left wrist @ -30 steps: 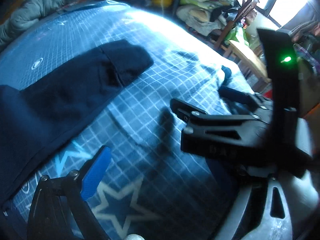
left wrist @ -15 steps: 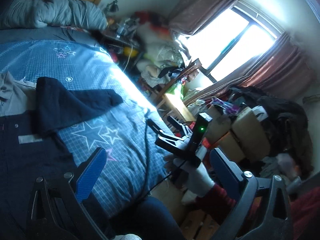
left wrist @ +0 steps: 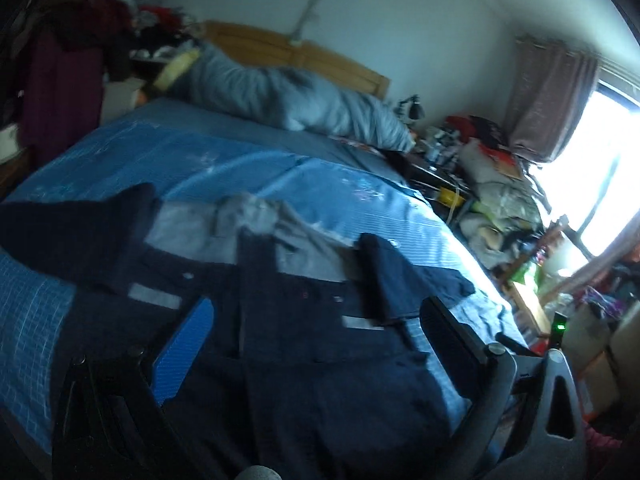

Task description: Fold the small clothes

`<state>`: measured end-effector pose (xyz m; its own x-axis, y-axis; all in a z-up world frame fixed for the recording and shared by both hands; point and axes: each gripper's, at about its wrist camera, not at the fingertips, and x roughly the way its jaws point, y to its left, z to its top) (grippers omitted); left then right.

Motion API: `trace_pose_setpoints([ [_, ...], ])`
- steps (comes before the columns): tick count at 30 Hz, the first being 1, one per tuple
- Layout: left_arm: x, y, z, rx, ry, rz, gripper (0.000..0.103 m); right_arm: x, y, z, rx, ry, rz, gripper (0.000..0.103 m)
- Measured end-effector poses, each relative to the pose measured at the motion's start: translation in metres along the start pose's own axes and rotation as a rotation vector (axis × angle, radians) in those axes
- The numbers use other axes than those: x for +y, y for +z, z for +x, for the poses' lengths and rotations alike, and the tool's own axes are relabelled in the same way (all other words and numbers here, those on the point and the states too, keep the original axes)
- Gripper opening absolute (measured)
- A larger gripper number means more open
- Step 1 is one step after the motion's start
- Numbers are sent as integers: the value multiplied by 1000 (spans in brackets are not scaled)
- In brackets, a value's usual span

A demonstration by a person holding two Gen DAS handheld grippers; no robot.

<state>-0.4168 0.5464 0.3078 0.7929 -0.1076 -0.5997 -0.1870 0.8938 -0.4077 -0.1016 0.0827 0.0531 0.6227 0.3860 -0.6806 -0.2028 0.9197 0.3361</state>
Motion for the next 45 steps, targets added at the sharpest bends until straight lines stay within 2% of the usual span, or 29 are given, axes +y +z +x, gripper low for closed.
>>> trace_pose_setpoints([
  [2, 27, -4, 16, 17, 48, -61, 103, -21, 25, 25, 25, -28, 53, 103],
  [5, 49, -7, 40, 31, 87, -110, 103, -47, 58, 61, 65, -24, 99, 103],
  [8, 53, -4, 62, 29, 114, -93, 103, -67, 82, 91, 69, -32, 158, 103],
  [11, 50, 4, 80, 22, 118, -61, 103, -85, 85, 113, 103, -2, 261, 101],
  [13, 44, 12, 90, 13, 112, -50, 103, -82, 87, 114, 75, 0, 242, 100],
  [15, 38, 19, 97, 1, 118, -18, 103, -76, 90, 115, 67, -2, 208, 89],
  [17, 30, 24, 103, -6, 129, 21, 103, -73, 91, 124, 104, 40, 208, 36],
  [19, 27, 29, 105, -14, 132, 40, 103, -71, 92, 127, 121, 43, 221, 16],
  [20, 26, 33, 102, -24, 128, 40, 103, -67, 93, 123, 107, 54, 222, 15],
  [23, 33, 40, 88, -71, 135, 33, 103, -20, 109, 95, 17, 152, 179, 13],
  [26, 49, 46, 74, -105, 153, 8, 103, 71, 124, 73, -39, 308, 79, 13],
  [30, 74, 49, 51, -148, 169, -43, 103, 215, 127, 80, -30, 527, -32, 13],
  [33, 91, 48, 31, -177, 178, -65, 103, 318, 104, 108, 30, 636, -116, 18],
  [34, 96, 48, 26, -184, 184, -72, 103, 349, 91, 123, 68, 658, -136, 30],
  [35, 102, 47, 22, -186, 191, -78, 103, 375, 74, 138, 118, 664, -158, 55],
  [36, 109, 45, 16, -186, 200, -85, 103, 397, 57, 150, 161, 648, -183, 62],
  [37, 116, 43, 13, -183, 205, -94, 103, 415, 39, 157, 198, 640, -209, 63],
  [39, 131, 40, 8, -178, 217, -116, 103, 433, 10, 162, 262, 672, -225, 63],
  [41, 150, 34, 3, -174, 235, -141, 103, 435, -8, 161, 289, 684, -252, 63],
  [43, 170, 29, 0, -166, 251, -178, 103, 414, -18, 158, 293, 655, -278, 63],
  [45, 191, 22, -5, -165, 269, -220, 103, 387, -16, 158, 289, 582, -267, 63],
])
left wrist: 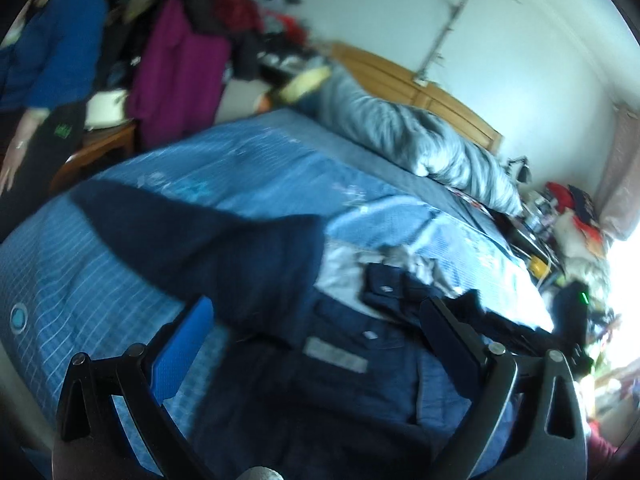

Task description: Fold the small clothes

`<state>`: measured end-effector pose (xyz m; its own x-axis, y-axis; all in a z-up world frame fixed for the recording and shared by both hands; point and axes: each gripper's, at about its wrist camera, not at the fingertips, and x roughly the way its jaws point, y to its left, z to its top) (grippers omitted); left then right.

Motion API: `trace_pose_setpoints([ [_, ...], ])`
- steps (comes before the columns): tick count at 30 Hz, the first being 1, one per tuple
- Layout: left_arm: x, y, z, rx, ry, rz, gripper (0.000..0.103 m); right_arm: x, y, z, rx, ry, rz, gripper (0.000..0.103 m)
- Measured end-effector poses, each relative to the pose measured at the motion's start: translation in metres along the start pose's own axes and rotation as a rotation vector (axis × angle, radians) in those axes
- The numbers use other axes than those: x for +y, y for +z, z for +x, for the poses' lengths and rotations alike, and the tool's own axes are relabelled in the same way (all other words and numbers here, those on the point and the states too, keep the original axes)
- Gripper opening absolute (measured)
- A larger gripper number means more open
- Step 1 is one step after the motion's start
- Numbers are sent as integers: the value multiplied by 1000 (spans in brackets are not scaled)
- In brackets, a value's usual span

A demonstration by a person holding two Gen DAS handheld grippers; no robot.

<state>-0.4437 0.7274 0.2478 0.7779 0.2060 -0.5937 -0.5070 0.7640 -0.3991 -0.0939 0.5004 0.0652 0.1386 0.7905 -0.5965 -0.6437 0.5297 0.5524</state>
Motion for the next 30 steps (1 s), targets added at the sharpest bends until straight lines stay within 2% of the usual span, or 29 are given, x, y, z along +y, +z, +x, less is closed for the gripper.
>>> trace_pose_setpoints([
  [4, 51, -5, -2, 3, 84, -72, 103, -60, -9, -34, -33, -163, 117, 64],
  [6, 77, -8, -4, 3, 129, -117, 103, -78, -8, -45, -41, -219, 148, 53],
  [7, 90, -9, -6, 3, 154, -138, 103, -80, -4, -44, -47, -243, 143, 43],
  [8, 101, -10, -7, 3, 183, -154, 103, -80, 3, -41, -57, -253, 129, 39],
  [10, 119, -13, -9, -2, 222, -175, 103, -62, 9, -33, -67, -210, 74, 39],
  [12, 130, -15, -11, -4, 244, -182, 103, -32, 10, -3, -15, -162, -38, 40],
  [14, 138, -17, -10, -3, 248, -193, 103, 8, 6, 40, 67, -153, -197, 57],
  [17, 143, -16, -5, -3, 234, -204, 103, 45, -8, 100, 158, -207, -389, 55],
  [19, 142, -15, -2, -3, 226, -192, 103, 48, -10, 125, 160, -266, -416, 55],
  [22, 139, -14, 2, 2, 217, -179, 103, 58, -7, 158, 166, -308, -436, 52],
  [24, 139, -13, 8, 11, 209, -185, 103, 57, -4, 165, 188, -333, -463, 47],
  [25, 140, -14, 11, 15, 205, -190, 103, 53, -2, 167, 198, -350, -471, 38],
  [26, 142, -14, 15, 20, 200, -197, 103, 48, 1, 167, 200, -366, -465, 25],
  [28, 145, -15, 20, 24, 186, -213, 103, 41, 5, 165, 200, -366, -434, 8],
  [29, 146, -15, 22, 25, 180, -219, 103, 41, 7, 164, 200, -361, -428, 1],
  [30, 147, -15, 25, 26, 175, -226, 103, 44, 7, 164, 200, -362, -435, 1],
])
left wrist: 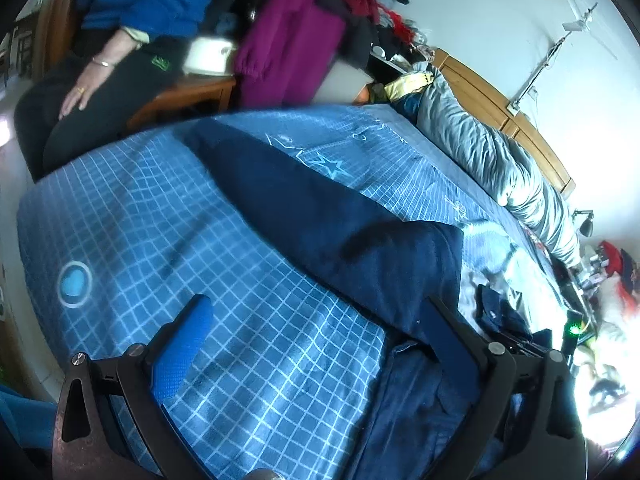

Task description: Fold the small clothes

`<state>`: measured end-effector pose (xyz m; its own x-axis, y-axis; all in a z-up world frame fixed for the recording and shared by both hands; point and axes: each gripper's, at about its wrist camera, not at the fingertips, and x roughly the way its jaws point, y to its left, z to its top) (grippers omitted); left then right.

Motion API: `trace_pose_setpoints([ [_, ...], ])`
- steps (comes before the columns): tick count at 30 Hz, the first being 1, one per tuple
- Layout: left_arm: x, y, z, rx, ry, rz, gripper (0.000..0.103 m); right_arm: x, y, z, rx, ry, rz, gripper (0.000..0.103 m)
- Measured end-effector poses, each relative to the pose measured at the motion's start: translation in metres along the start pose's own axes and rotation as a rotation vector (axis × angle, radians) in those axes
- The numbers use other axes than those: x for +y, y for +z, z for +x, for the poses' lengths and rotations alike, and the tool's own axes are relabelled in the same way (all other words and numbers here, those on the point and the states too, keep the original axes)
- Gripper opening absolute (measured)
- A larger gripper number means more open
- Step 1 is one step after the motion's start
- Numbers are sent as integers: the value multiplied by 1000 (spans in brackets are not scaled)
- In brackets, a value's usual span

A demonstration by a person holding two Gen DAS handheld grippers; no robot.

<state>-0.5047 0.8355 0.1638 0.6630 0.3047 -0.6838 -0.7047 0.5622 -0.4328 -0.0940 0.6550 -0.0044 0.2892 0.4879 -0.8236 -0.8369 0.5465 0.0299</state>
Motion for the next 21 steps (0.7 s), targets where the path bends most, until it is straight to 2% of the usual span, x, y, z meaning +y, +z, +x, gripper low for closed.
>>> trace_pose_setpoints([
  [2, 2, 1, 4, 4, -9, -10, 103, 7, 2, -10, -18, 17, -8, 0],
  [6, 5, 4, 7, -12, -16, -16, 103, 30, 4, -37, -95, 124, -15, 0],
  [9, 8, 7, 12, -8, -18, -32, 103, 47, 1, -19, -39, 176, -27, 1],
  [12, 7, 9, 16, -10, -12, -25, 103, 52, -5, -1, 21, 180, -34, 9],
  [13, 7, 9, 17, -7, -12, -21, 103, 48, -6, -5, 9, 174, -22, 13],
  [16, 17, 17, 26, 26, -27, -18, 103, 38, -11, -33, -52, 191, 11, 35],
  [17, 24, 21, 31, 49, -40, -37, 103, 34, -15, -41, -67, 197, 26, 40],
  [21, 56, 42, 53, 96, -67, -144, 101, 26, -33, -65, -88, 197, 61, 41],
])
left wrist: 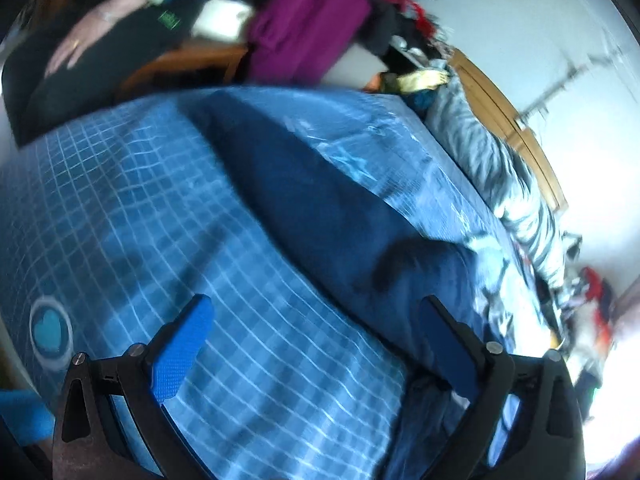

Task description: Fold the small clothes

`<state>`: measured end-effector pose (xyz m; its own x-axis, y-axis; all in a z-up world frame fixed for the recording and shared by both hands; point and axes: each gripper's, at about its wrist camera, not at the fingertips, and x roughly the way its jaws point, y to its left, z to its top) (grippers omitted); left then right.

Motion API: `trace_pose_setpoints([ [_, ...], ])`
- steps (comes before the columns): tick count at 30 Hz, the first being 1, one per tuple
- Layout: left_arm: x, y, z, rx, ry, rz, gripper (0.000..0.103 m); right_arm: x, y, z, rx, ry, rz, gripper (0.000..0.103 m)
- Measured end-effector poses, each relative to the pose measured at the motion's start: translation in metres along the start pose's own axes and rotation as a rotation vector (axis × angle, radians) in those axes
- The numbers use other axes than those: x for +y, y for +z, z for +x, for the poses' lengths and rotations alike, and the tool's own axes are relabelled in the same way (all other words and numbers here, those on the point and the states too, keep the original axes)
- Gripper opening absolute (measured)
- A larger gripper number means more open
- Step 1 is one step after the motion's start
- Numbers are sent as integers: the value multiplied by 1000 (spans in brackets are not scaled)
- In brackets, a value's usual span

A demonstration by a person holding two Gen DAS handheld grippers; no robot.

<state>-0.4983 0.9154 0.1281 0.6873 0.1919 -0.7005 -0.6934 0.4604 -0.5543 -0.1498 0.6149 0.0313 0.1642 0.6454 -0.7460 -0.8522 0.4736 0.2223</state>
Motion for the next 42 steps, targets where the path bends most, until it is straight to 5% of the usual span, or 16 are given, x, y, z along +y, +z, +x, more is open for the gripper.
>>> trace_pose_setpoints([
  [7, 31, 38, 55, 73, 1, -93, 76, -1, -15, -12, -7, 11, 56, 41],
  [15, 32, 77, 89, 6, 54, -46, 70, -4, -18, -15, -12, 11, 71, 41],
  [17, 26, 86, 95, 6, 29, -35, 19, -9, -18, -21, -29, 19, 95, 41],
  [18, 15, 89, 97, 18, -6, -25, 3, -13, -17, -26, -44, 23, 114, 41],
  [21, -72, 79, 78, -30, -117, 184, 2, -30, -16, -42, -92, 32, 186, 41],
  [25, -219, 10, 49, 10, -427, 462, 8, -65, -22, -67, -161, 36, 313, 41],
  [26, -248, -15, 47, 37, -493, 519, 13, -74, -25, -74, -178, 35, 344, 41],
  [28, -294, -69, 52, 147, -619, 594, 53, -94, -33, -85, -200, 51, 418, 43],
  [30, -316, -119, 65, 288, -688, 630, 56, -114, -44, -92, -208, 75, 498, 47],
  [35, -296, -165, 61, 394, -715, 634, 55, -151, -65, -90, -191, 152, 623, 49],
  [42, -199, -111, 57, 273, -517, 435, 56, -173, -73, -55, -100, 201, 681, 49],
])
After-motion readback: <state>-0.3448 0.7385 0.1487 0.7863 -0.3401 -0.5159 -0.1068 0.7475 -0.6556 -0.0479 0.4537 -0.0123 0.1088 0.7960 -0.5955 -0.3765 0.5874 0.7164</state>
